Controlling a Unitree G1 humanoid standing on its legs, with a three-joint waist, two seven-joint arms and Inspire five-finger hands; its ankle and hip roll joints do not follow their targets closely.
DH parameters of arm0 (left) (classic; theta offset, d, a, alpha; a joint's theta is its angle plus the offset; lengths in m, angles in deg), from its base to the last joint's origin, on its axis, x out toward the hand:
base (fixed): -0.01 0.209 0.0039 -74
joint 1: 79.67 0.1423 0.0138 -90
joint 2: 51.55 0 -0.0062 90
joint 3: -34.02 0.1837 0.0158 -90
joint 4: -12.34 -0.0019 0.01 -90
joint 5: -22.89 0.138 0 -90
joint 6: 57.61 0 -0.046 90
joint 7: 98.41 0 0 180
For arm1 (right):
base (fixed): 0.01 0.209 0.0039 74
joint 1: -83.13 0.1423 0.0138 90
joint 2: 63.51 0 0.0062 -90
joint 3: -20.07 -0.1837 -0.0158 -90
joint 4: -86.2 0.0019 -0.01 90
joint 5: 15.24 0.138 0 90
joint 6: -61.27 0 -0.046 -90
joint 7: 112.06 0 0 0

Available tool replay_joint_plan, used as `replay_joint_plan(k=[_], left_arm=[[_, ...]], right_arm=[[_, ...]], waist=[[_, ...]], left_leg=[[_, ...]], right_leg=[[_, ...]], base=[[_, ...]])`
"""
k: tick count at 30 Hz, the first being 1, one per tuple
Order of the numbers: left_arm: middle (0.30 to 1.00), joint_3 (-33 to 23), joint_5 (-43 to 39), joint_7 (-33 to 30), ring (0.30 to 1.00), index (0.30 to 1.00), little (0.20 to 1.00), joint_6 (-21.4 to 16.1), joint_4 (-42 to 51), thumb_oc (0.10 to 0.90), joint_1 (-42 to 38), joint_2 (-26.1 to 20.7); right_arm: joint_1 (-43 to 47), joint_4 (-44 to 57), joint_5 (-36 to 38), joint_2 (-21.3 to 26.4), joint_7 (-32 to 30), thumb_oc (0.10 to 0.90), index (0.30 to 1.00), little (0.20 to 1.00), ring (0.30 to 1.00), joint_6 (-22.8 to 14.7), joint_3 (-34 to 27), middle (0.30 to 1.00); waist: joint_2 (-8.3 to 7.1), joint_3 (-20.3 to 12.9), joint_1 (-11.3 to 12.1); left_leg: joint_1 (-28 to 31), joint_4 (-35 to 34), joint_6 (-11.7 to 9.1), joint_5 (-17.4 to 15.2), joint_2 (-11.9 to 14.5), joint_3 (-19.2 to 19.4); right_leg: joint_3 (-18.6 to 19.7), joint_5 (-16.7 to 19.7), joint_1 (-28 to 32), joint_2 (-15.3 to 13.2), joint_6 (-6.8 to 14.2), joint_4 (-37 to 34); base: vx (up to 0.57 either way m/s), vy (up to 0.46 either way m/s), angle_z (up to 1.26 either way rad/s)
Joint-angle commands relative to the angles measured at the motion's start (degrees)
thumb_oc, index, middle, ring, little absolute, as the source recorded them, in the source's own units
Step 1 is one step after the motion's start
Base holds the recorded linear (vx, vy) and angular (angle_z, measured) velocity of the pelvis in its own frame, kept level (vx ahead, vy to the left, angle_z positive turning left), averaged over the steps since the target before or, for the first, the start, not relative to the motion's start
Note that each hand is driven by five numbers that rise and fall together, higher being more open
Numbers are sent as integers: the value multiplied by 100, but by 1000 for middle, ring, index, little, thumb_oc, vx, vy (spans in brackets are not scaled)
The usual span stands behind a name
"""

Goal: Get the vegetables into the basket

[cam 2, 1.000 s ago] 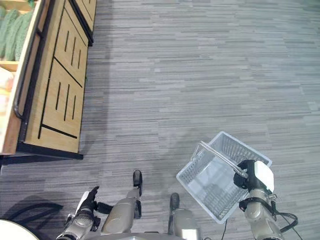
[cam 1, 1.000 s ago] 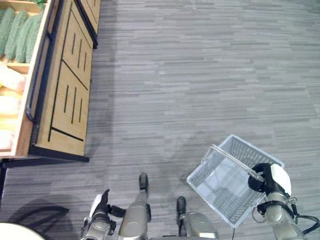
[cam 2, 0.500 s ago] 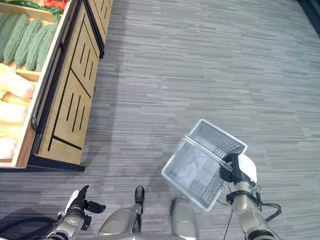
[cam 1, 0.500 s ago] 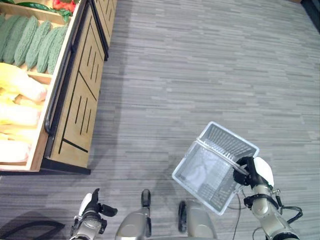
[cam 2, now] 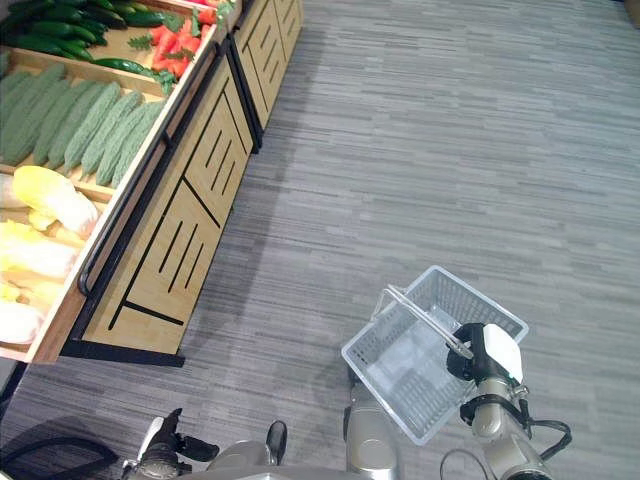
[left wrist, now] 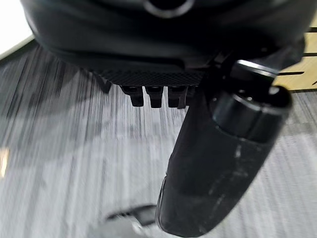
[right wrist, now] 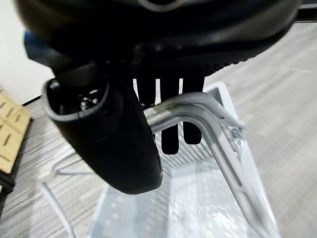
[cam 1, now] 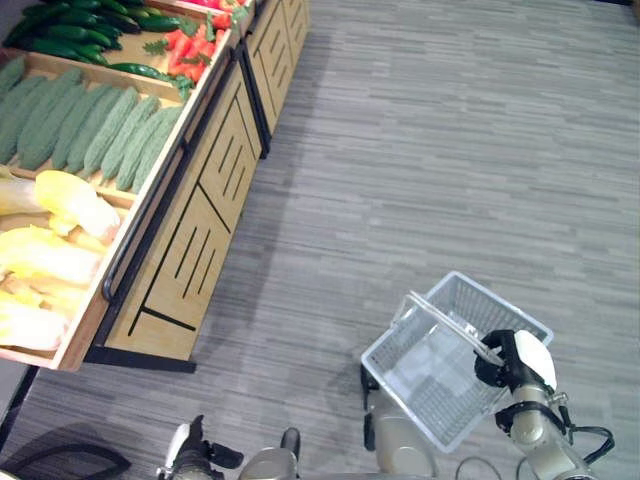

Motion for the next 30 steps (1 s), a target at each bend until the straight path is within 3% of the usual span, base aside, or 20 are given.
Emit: replay_joint_plan(k=[1,3,4,5,6,8,9,10,11,12,13,16,21,24,30], left_arm=[[1000,-118,-133,-93,1000,1000,1000,-44,0,900,-45,-458],[1000,-3,-154,-81,1000,1000,1000,-46,61,900,-113,-401],[1000,6,-173,-80,1000,1000,1000,-49,75,900,-120,-394],[1000,106,-158,-66,1000,1000,1000,-46,151,900,-253,-410],[1000,108,-159,-66,1000,1000,1000,-46,150,900,-255,-411],[1000,182,-128,-61,1000,1000,1000,-34,247,900,-316,-434],[1000,255,1,-72,1000,1000,1000,-7,167,900,-403,-460],[1000,256,2,-72,1000,1000,1000,-7,166,900,-404,-458],[1000,267,79,-97,1000,1000,1000,26,137,900,-400,-450],[1000,212,103,-128,1000,1000,1000,41,16,900,-362,-470],[1000,206,100,-146,1000,1000,1000,44,-2,900,-342,-485],[1000,203,154,-119,1000,1000,1000,54,-30,900,-269,-485],[1000,227,190,-120,1000,1000,1000,50,4,900,-301,-574],[1000,142,133,-177,1000,1000,1000,34,68,900,-380,-735],[1000,33,21,-240,1000,1000,1000,22,229,900,-323,-906]], right_arm=[[181,833,165,585,-359,400,300,300,300,-451,-631,300],[142,738,268,732,-385,400,300,300,300,-491,-683,300],[106,766,272,738,-403,400,300,300,300,-485,-708,300],[-95,833,344,714,-478,400,300,300,300,-519,-833,300],[-96,831,344,712,-479,400,300,300,300,-522,-835,300],[-260,853,371,673,-536,400,300,300,300,-494,-974,300],[-320,836,403,605,-629,400,300,300,300,-446,-1074,300],[-321,837,402,606,-629,400,300,300,300,-446,-1076,300],[-381,846,418,568,-678,400,300,300,300,-436,-1146,300],[-298,778,424,549,-722,400,300,300,300,-426,-1073,300],[-282,729,433,526,-747,400,300,300,300,-439,-1040,300],[-374,672,386,429,-638,400,300,300,300,-380,-1012,300],[-306,538,400,270,-596,400,300,300,300,-328,-935,300],[-137,393,335,154,-563,400,300,300,300,-289,-741,300],[145,396,261,87,-552,400,300,300,300,-276,-486,300]], waist=[[-290,-116,-15],[-209,-87,-40],[-242,-66,-53],[-314,120,-98],[-311,123,-98],[-290,181,-132],[-227,191,-225],[-228,191,-224],[-133,156,-253],[-107,143,-159],[-121,137,-128],[-173,64,-90],[-391,104,-28],[-588,88,60],[-633,126,156]], left_leg=[[-157,316,-155,-81,-150,-3],[-444,846,-322,165,6,154],[-630,1055,-353,264,-23,234],[-1203,1566,-391,594,127,990],[-1211,1584,-392,585,131,985],[-1419,1248,-341,670,393,1514],[-1512,514,-369,778,723,2031],[-1492,478,-373,799,719,2035],[-1578,-31,-470,1222,903,2250],[-1695,-385,-541,1495,1005,2029],[-1689,-415,-565,1529,1029,1990],[-1570,-395,-484,1382,916,2149],[-1676,111,-289,935,656,2214],[-1821,364,-121,599,409,2262],[-1536,-132,118,577,227,2336]], right_leg=[[53,-415,-210,-491,716,678],[-184,-721,-47,-444,541,742],[-231,-745,3,-492,509,713],[-490,-860,298,-591,376,609],[-495,-858,304,-588,375,603],[-709,-959,475,-624,374,505],[-941,-1105,557,-664,432,548],[-940,-1109,557,-664,430,553],[-1053,-1197,655,-667,475,601],[-960,-1304,726,-639,541,677],[-905,-1321,787,-643,552,690],[-794,-1346,951,-776,671,748],[-535,-1168,938,-1036,826,843],[-353,-611,821,-1253,997,810],[-266,140,465,-1384,1099,1514]], base=[[206,-348,64],[202,-315,78],[112,-313,88],[39,-219,96],[60,-244,88],[118,-80,100],[148,-31,116],[232,103,96],[299,204,49],[375,245,24],[420,281,-22],[270,255,-53],[133,210,-23],[131,282,5],[74,199,3]])
